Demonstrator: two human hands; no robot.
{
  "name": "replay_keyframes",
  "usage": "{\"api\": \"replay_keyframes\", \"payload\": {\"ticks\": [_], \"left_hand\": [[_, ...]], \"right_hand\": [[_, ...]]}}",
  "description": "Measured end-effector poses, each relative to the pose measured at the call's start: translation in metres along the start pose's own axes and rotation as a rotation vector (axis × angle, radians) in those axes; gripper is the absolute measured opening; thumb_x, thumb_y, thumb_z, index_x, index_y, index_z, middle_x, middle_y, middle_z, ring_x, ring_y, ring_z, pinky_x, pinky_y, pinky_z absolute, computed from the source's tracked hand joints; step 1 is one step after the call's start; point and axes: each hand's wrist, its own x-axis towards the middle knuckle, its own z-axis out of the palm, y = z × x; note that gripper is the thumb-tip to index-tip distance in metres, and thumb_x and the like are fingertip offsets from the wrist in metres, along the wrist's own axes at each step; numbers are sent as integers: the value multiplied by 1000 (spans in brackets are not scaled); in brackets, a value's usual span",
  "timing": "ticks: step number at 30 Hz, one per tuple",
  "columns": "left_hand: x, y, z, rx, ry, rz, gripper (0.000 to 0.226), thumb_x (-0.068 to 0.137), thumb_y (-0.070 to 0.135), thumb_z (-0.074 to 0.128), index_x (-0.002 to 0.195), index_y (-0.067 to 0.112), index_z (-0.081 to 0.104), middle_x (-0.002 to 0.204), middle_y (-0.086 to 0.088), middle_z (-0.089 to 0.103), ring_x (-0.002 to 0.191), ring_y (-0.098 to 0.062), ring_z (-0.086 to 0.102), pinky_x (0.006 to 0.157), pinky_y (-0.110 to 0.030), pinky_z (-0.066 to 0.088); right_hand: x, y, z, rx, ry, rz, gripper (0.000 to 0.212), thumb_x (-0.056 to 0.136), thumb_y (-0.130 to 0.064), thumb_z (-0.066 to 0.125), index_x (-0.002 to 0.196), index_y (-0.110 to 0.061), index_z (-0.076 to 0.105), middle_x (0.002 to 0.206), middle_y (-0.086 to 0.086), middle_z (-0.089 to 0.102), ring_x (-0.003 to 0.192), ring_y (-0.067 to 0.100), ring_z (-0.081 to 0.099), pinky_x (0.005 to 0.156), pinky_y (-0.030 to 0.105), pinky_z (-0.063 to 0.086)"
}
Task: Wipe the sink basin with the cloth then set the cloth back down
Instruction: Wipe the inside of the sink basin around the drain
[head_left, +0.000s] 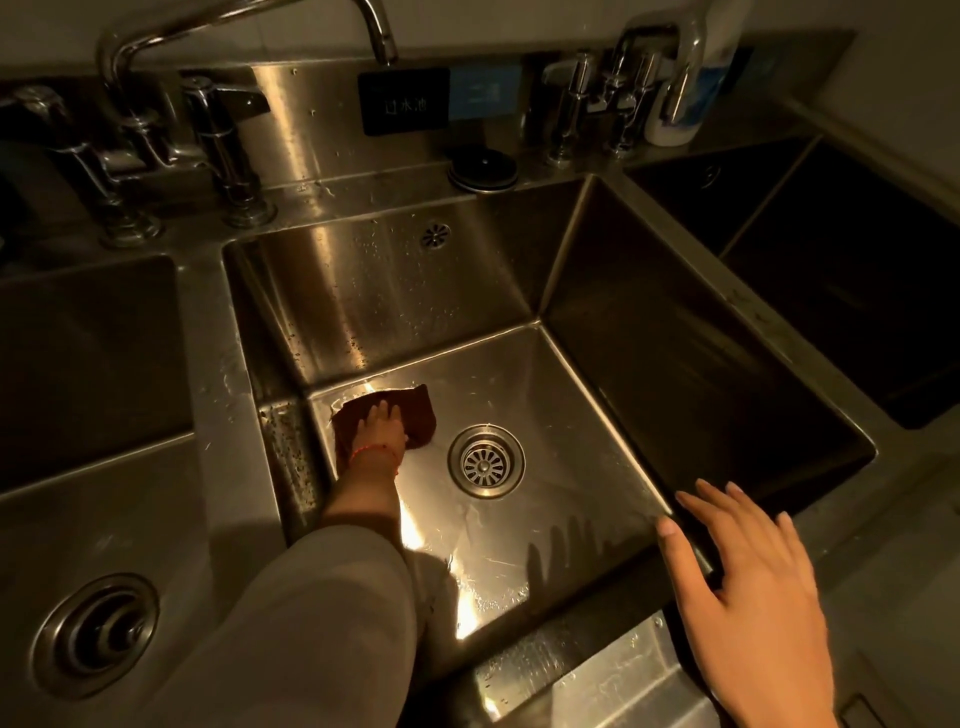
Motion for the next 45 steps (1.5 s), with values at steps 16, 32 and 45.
{"api": "replay_keyframes", "payload": {"ticks": [16,32,45], "left_hand": [[19,-9,-6,-56,44,-21,59,102,21,41,153,7,15,161,-12,6,150,-27,7,120,-41,14],[-12,4,18,-54,17,-2,58,103,25,37,153,10,11,162,-10,5,150,-25,4,121,-39,13],[-45,17,34,-28,-33,17,60,102,25,39,153,10,11,162,-11,5,150,-26,5,120,-40,16]], "right_hand": [[1,0,0,8,8,15,64,79,-61,23,124,-29,55,138,-6,49,136,10,30,115,33,6],[1,-2,-3,-10,-18,42,70,77,-64,19,126,-27,53,139,-4,49,136,11,29,116,35,7],[-2,-8,-10,-5,-53,60,50,89,-51,35,129,-25,50,142,-3,45,138,11,27,119,38,8]]}}
